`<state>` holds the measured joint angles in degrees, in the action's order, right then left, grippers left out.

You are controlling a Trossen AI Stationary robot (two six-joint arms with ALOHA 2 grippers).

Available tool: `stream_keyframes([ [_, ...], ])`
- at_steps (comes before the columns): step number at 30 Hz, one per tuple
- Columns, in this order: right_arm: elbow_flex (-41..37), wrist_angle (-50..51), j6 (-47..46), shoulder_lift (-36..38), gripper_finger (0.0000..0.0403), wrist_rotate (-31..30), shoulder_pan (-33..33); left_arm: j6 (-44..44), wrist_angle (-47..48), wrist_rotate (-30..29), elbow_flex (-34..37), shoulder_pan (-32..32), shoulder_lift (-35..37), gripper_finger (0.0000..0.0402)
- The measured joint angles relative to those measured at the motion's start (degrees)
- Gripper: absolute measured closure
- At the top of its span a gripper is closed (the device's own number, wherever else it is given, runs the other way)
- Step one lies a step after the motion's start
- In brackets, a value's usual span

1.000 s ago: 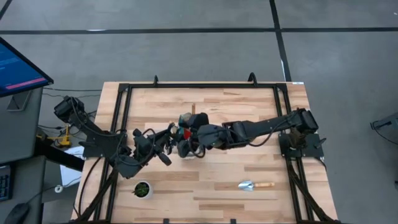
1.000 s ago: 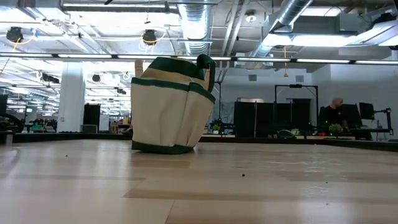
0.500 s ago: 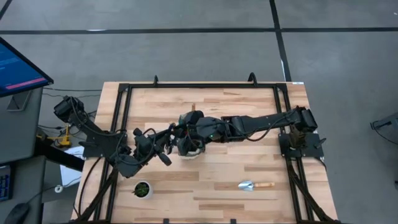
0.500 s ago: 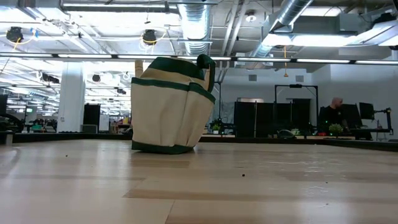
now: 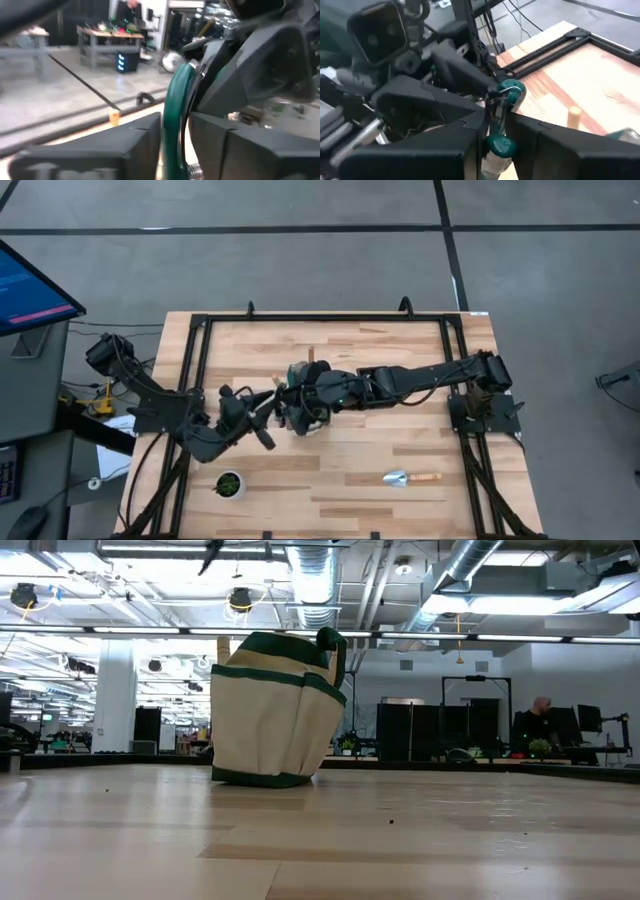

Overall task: Pick & Place Garden tools in Gardening bag
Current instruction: Put the green shear scissors into the green gardening bag

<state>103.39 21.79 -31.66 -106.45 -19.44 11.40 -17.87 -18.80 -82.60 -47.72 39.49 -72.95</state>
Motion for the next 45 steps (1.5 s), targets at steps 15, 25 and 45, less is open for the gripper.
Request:
stream_keyframes([
  [15, 0.0, 8.7, 11.1, 7.2, 0.0348, -2.2, 1.2, 0.3, -0.3, 14.5, -0.1, 3.5, 11.0, 0.0212],
  [25, 0.0, 10.8, 27.2, 6.8, 0.035, -0.9, 10.4, -0.6, -0.5, 22.8, -0.1, 8.1, 17.4, 0.0228],
  [45, -16.2, -7.6, 30.7, 6.8, 0.035, 8.8, 11.6, 8.0, 0.4, 22.7, 0.0, 25.2, 21.1, 0.0397],
])
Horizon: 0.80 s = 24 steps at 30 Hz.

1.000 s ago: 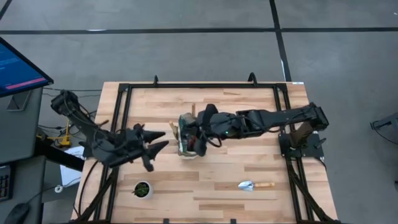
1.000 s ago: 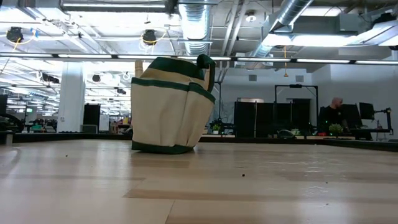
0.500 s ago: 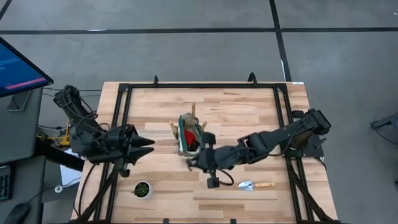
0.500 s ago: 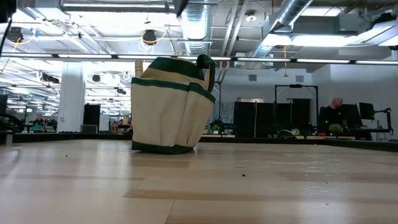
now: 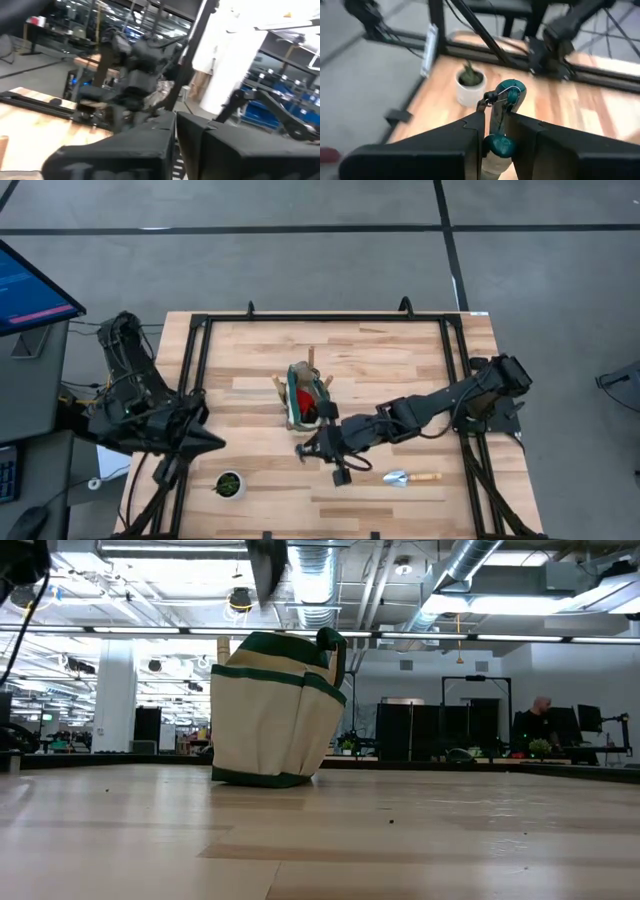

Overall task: Pick & Place Garden tools in Gardening bag
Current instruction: Put the green shear scissors into the green gardening bag

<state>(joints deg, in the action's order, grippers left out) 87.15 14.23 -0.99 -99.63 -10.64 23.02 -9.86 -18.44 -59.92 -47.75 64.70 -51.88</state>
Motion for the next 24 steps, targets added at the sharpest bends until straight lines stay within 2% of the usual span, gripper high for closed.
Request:
stream_keyframes([
  [7, -2.1, -0.7, 6.1, -0.1, 0.035, -0.9, -3.5, 3.6, 0.1, -0.2, 0.0, 2.9, 0.0, 0.0399],
  [11, -2.1, -1.4, 12.1, -0.1, 0.035, 3.6, -5.4, 3.7, 0.5, 1.2, 1.3, 3.1, 0.0, 0.0399],
  [17, -2.3, -1.1, 16.4, -1.4, 0.035, 6.5, -8.1, -2.5, -0.5, 1.0, 7.2, 3.0, 0.2, 0.0399],
  [24, -2.3, -0.6, 19.0, -3.1, 0.035, 8.1, -10.8, -4.3, -4.9, -1.6, 11.4, 3.0, 0.3, 0.0399],
])
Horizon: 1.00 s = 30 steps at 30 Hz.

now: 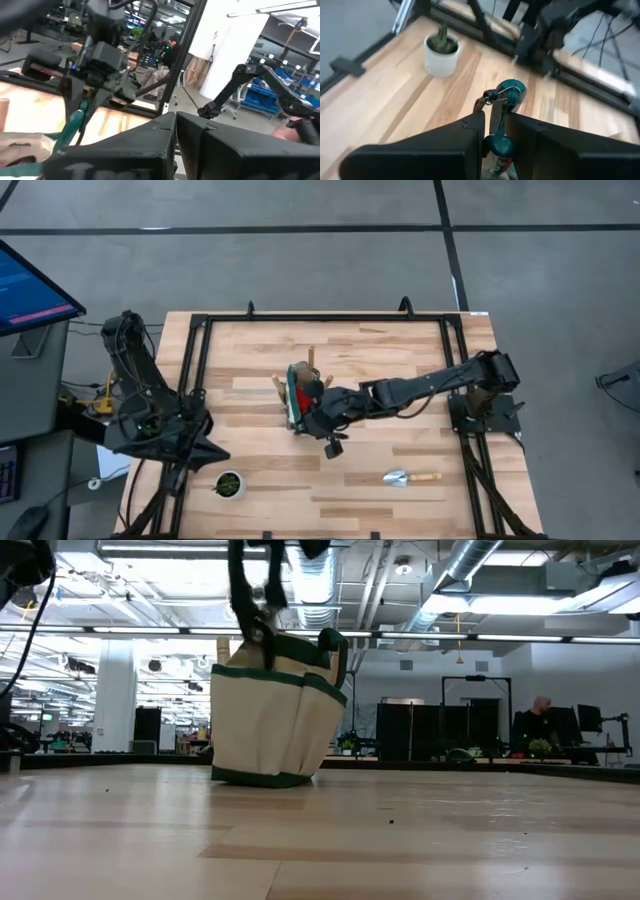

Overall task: Pick & Place Garden tools in Gardening bag
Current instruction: Put the green shear scissors into the green gardening bag

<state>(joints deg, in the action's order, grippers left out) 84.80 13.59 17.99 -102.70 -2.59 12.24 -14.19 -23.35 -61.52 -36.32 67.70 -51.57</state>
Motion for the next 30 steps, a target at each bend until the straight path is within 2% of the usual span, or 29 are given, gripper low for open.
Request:
stream_keyframes([
  [17, 0.1, -4.2, 0.0, -3.7, 0.035, 1.5, -1.2, -0.2, -1.3, -1.0, 0.9, -0.2, 0.0, 0.0399],
  [28, 0.2, -6.1, -4.4, -4.5, 0.035, 9.7, -1.0, 0.1, -1.3, -1.0, 0.9, -0.2, 0.0, 0.0399],
  [30, 0.3, -6.0, -4.6, -4.5, 0.035, 9.3, -1.0, 0.2, -1.3, -1.0, 0.9, -0.2, 0.0, 0.0399],
])
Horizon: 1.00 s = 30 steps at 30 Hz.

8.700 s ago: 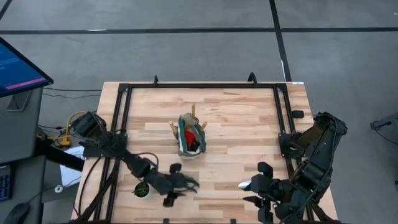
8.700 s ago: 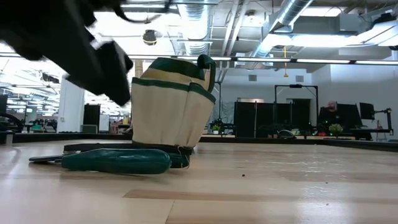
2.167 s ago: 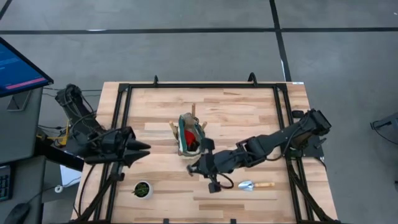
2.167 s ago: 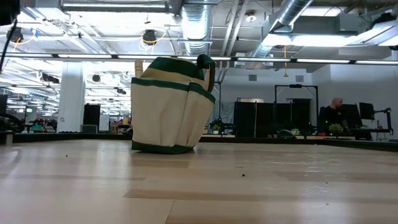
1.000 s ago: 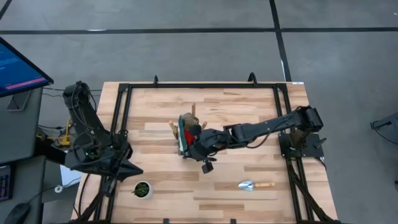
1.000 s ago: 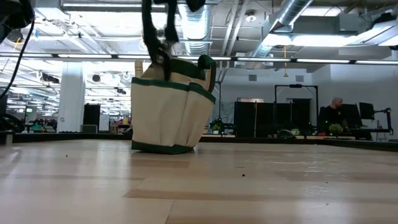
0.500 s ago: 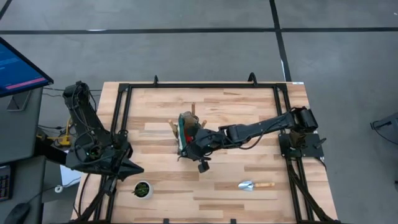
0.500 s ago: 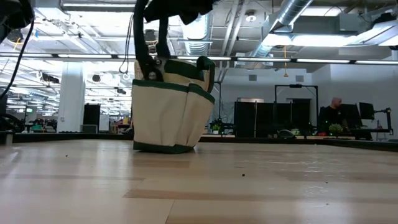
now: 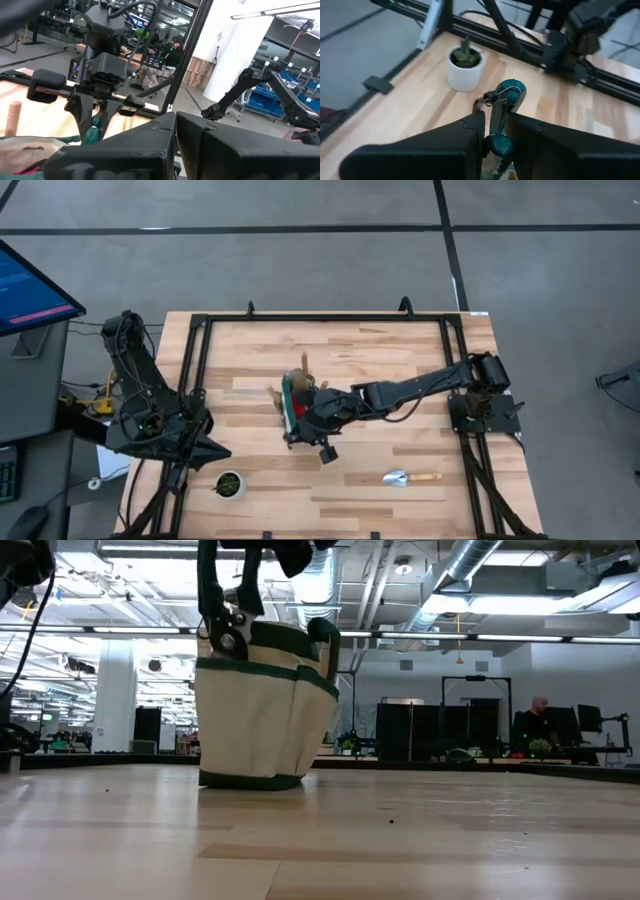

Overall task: Pick & Place Garden tools in Gardening bag
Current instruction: Put the green shear scissors into the green gardening bag

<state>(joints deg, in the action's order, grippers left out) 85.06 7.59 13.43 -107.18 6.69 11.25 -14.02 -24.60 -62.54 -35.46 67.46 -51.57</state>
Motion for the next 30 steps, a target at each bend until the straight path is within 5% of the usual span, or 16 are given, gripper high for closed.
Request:
stream_keyframes([
  [8, 0.0, -1.0, 0.6, 0.0, 0.035, -6.6, -0.2, 0.0, 0.1, 0.0, 0.0, 0.0, 0.0, 0.0399],
  [30, -0.4, -2.3, -3.9, -5.1, 0.035, -9.8, -3.9, 0.0, 0.1, -0.1, 0.0, 0.0, 0.0, 0.0398],
])
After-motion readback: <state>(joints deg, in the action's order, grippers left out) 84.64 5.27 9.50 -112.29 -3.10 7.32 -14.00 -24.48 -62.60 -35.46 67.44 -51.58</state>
